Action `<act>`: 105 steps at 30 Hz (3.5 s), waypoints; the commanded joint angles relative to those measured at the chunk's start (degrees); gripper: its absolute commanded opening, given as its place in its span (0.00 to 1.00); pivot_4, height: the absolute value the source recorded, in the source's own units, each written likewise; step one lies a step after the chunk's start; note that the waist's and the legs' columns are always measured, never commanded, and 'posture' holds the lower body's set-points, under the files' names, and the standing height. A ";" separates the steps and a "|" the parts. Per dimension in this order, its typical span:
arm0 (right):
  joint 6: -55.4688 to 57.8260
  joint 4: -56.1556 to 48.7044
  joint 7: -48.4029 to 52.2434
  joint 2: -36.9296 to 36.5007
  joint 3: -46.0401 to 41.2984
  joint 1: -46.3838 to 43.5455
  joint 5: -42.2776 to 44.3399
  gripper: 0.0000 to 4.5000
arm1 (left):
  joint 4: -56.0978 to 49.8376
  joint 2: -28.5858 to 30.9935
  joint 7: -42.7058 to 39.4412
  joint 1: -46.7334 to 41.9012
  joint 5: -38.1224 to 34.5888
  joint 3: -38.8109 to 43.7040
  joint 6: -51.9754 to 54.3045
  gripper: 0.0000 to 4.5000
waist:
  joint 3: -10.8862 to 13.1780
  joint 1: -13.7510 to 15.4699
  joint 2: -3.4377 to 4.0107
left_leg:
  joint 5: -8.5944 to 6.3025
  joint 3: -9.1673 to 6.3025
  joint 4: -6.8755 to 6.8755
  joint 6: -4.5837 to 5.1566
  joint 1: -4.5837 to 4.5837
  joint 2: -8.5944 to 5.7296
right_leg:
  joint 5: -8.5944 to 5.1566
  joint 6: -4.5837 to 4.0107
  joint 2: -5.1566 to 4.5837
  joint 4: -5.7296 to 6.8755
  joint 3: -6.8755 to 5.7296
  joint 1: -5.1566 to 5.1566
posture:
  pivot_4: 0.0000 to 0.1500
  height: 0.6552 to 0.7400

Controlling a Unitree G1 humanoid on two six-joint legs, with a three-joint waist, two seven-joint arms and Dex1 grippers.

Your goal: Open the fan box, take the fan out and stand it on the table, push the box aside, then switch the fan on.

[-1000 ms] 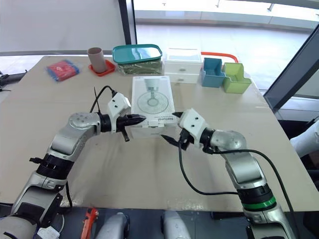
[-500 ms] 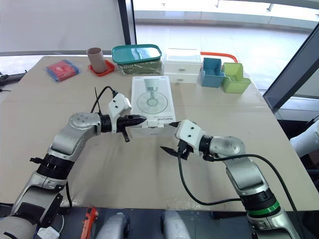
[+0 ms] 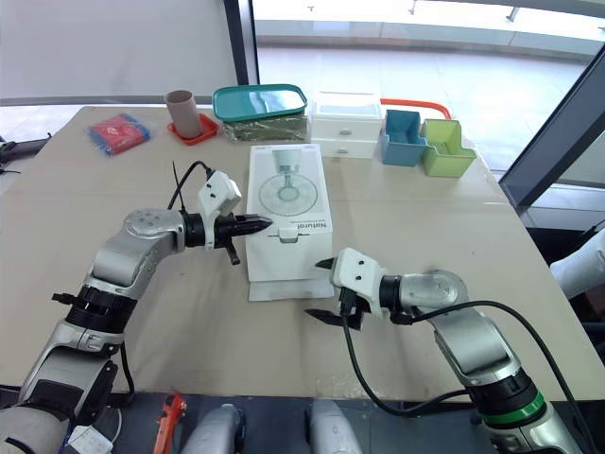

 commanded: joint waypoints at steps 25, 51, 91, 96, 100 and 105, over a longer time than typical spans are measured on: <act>-0.12 7.41 -10.86 5.36 -12.99 3.57 5.23 1.00 | 1.10 1.89 -1.00 0.29 0.07 0.44 -1.08 0.01 | 0.00 0.05 0.00 | 0.00 0.01 0.01 0.00 0.00 -0.01 | 0.00 0.00 0.00 0.00 0.01 0.00 | 1.00 1.00; 6.13 0.91 -6.01 7.30 -8.00 4.76 12.76 1.00 | 0.82 1.29 -0.62 -0.35 -0.11 0.43 -1.18 0.01 | 0.00 0.06 0.00 | 0.00 0.00 0.01 0.00 0.00 -0.01 | 0.00 0.00 0.00 0.00 0.01 0.00 | 1.00 1.00; 7.21 -5.08 -8.00 5.77 -12.12 -1.74 19.39 0.57 | 3.60 2.87 -2.43 -1.48 -1.35 3.45 -6.54 0.00 | 0.01 0.07 -0.01 | -0.01 0.00 0.01 0.01 -0.05 0.00 | 0.00 0.01 0.00 0.00 -0.01 -0.04 | 1.00 1.00; 5.52 -3.33 -9.15 6.55 -11.88 -3.75 17.85 0.18 | 3.35 2.68 -2.83 -1.61 -2.26 4.22 -6.84 0.00 | 0.01 0.08 -0.01 | -0.01 -0.01 0.01 0.01 -0.07 0.00 | 0.00 0.01 -0.01 0.00 -0.01 -0.05 | 1.00 1.00; 2.71 -1.04 -10.49 7.80 -11.58 -5.83 15.67 0.01 | 3.02 2.78 -3.42 -1.31 -2.88 4.58 -7.41 0.00 | 0.02 0.06 -0.01 | -0.01 -0.01 0.01 0.01 -0.08 0.00 | 0.00 0.01 -0.01 -0.01 -0.02 -0.07 | 1.00 1.00; -0.28 2.53 -12.00 9.26 -10.72 -8.21 12.49 0.01 | 2.30 2.40 -3.71 -1.18 -4.62 6.14 -8.37 0.00 | 0.02 0.08 -0.01 | -0.01 -0.01 0.01 0.01 -0.08 0.01 | 0.01 -0.01 0.00 0.00 -0.02 -0.08 | 1.00 1.00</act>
